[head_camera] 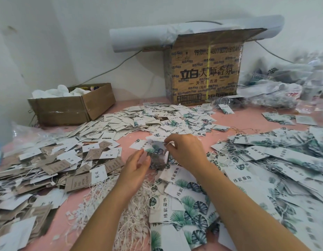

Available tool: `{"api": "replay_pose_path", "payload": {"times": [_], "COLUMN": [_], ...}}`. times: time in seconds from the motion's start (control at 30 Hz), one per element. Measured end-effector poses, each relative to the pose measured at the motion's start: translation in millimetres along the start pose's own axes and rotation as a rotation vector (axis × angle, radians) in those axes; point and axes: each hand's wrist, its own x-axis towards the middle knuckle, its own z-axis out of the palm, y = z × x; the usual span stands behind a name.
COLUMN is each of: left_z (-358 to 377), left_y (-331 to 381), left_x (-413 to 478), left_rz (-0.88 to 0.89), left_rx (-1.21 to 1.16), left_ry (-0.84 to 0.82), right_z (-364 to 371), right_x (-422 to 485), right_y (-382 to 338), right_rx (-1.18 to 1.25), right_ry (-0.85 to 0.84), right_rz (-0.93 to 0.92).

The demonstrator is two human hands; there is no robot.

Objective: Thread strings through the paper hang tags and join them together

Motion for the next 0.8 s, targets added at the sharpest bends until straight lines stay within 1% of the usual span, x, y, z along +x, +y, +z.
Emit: {"api": "replay_pose_path", "payload": {"times": [0.1, 0.2, 0.27, 0.37, 0.47, 0.67, 0.8], "left_z": [0, -1, -1, -1, -1, -1, -2], "left_y": [0, -1, -1, -1, -1, -2, -3], "left_x": [0, 1, 2, 2, 3, 2, 1], "left_rz": [0.003, -0.016, -0.024, -0.028, -0.026, 0.012, 0.0], "left_rx": [0.01, -0.017, -0.028, -0.028, -0.031, -0.004, -0.004], "left_ry": [0.003, -0.001, -0.001, 0.004, 0.004, -0.009, -0.041], "right_z": [1, -2, -4, -1, 2, 3, 3], "right_x": [0, 3, 4, 2, 2, 2, 3], "right_y": [2, 8, 13, 18, 17, 13, 13], "right_rx": [0.135, 0.241, 0.237, 0.204, 0.223, 0.211, 0.226], "right_ry": [0.175, 0.279, 0.285, 0.233, 0.177, 0.154, 0.123], "right_rz": [0.126, 0.29, 0.359, 0.432, 0.434, 0.326, 0.289]}}
